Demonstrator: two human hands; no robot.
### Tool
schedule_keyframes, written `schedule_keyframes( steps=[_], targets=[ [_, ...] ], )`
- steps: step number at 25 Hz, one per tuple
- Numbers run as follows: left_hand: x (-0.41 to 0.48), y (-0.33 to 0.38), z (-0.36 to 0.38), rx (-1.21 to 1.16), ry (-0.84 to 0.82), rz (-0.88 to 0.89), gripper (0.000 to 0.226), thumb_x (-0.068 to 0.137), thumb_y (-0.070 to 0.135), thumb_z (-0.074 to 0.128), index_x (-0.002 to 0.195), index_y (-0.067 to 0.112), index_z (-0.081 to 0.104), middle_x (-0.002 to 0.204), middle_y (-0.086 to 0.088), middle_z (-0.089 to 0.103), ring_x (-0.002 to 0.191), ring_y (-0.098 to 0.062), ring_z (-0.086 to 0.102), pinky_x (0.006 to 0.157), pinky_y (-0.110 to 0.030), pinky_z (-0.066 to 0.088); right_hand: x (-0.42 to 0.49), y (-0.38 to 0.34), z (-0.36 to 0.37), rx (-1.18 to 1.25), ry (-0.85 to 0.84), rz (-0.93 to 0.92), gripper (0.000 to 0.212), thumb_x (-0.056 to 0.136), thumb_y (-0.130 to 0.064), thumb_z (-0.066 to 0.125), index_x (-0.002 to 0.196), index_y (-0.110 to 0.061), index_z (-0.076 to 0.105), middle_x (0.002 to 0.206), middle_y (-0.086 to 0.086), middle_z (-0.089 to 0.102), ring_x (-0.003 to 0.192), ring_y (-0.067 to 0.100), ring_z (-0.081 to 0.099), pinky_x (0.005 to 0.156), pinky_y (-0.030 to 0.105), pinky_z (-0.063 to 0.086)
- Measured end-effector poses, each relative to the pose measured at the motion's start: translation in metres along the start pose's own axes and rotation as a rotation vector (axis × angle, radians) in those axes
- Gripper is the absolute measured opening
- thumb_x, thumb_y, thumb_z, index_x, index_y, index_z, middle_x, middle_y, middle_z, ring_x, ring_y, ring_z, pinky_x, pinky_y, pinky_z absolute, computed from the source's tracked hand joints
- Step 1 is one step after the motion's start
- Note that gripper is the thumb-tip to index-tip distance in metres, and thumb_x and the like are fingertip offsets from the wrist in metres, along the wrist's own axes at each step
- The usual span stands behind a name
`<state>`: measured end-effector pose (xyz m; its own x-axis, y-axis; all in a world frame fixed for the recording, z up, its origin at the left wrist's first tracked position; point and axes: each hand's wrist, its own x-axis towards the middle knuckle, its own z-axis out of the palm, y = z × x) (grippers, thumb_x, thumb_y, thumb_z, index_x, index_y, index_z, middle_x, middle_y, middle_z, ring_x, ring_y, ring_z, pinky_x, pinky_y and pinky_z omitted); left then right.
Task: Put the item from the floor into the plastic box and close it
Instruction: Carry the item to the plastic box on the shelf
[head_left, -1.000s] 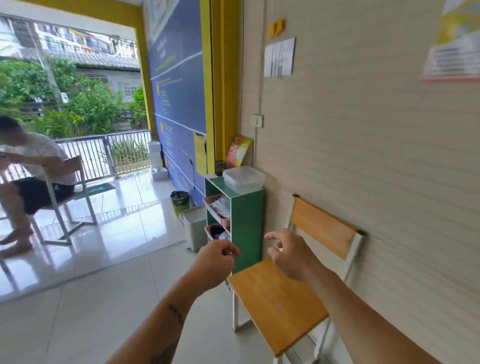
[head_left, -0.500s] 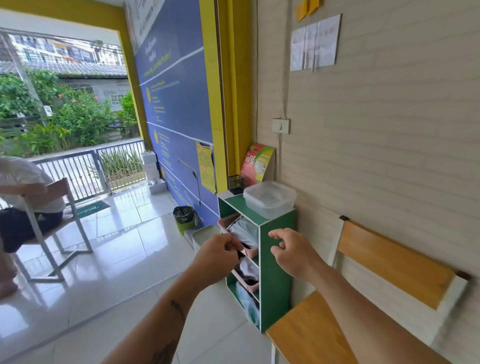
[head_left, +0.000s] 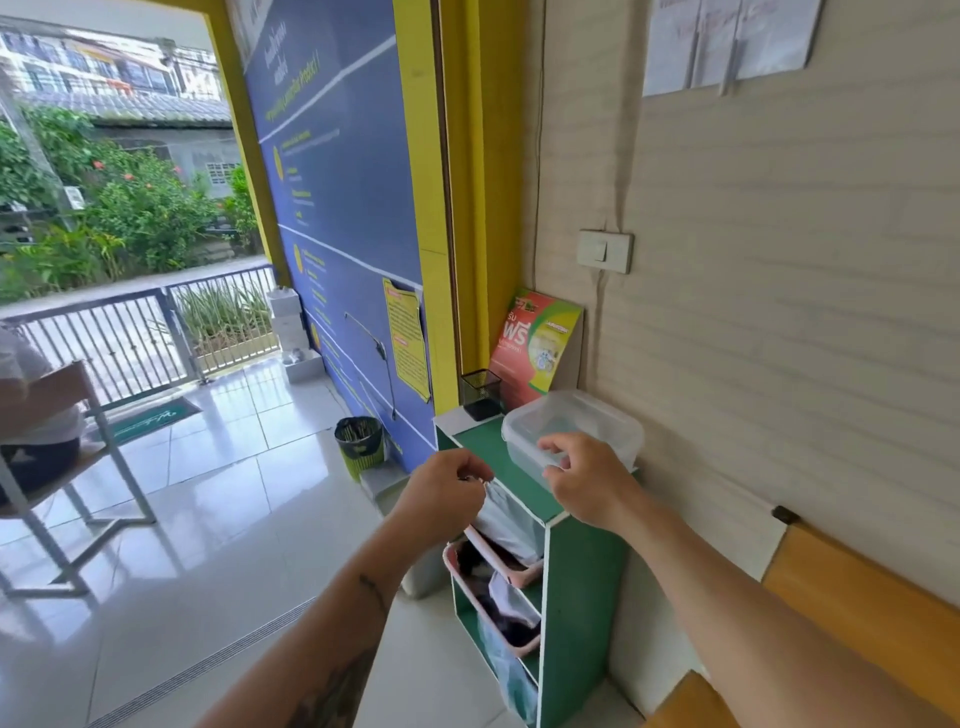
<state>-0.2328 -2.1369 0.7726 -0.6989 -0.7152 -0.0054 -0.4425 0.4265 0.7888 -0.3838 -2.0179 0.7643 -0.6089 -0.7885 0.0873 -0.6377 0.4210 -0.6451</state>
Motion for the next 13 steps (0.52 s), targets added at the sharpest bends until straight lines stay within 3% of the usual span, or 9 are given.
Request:
schedule_keyframes(
  steps=[4, 7, 13],
  targets=[
    [0.078, -0.018, 0.004, -0.018, -0.025, 0.014, 0.031, 0.082, 0.005, 0.042, 0.095, 0.018, 0.068, 0.095, -0.013, 0.07, 0.063, -0.016, 0.054, 0.046, -0.015, 0.042, 0.058, 0.014, 0.021, -0.033, 0.007, 0.045, 0.047, 0.092, -0.019, 0.051, 0.139, -0.015, 0.051, 0.141, 0.006, 0.054, 0.125, 0.02, 0.05, 0.106, 0.031, 0.038],
    [0.143, -0.04, 0.008, -0.07, -0.075, 0.0, 0.027, 0.081, 0.003, 0.044, 0.096, 0.017, 0.063, 0.095, -0.01, 0.068, 0.064, -0.016, 0.053, 0.053, -0.024, 0.042, 0.107, 0.025, 0.043, -0.075, -0.003, 0.09, 0.048, 0.092, -0.021, 0.049, 0.139, -0.016, 0.051, 0.142, 0.004, 0.053, 0.126, 0.02, 0.051, 0.106, 0.033, 0.04],
    [0.279, -0.086, 0.026, -0.047, -0.244, 0.05, 0.029, 0.083, 0.002, 0.044, 0.082, 0.027, 0.06, 0.095, -0.002, 0.073, 0.067, -0.017, 0.058, 0.056, -0.027, 0.047, 0.204, 0.04, 0.079, -0.148, 0.031, 0.224, 0.048, 0.092, -0.02, 0.047, 0.139, -0.015, 0.05, 0.144, 0.003, 0.051, 0.131, 0.02, 0.048, 0.109, 0.035, 0.039]
  ],
)
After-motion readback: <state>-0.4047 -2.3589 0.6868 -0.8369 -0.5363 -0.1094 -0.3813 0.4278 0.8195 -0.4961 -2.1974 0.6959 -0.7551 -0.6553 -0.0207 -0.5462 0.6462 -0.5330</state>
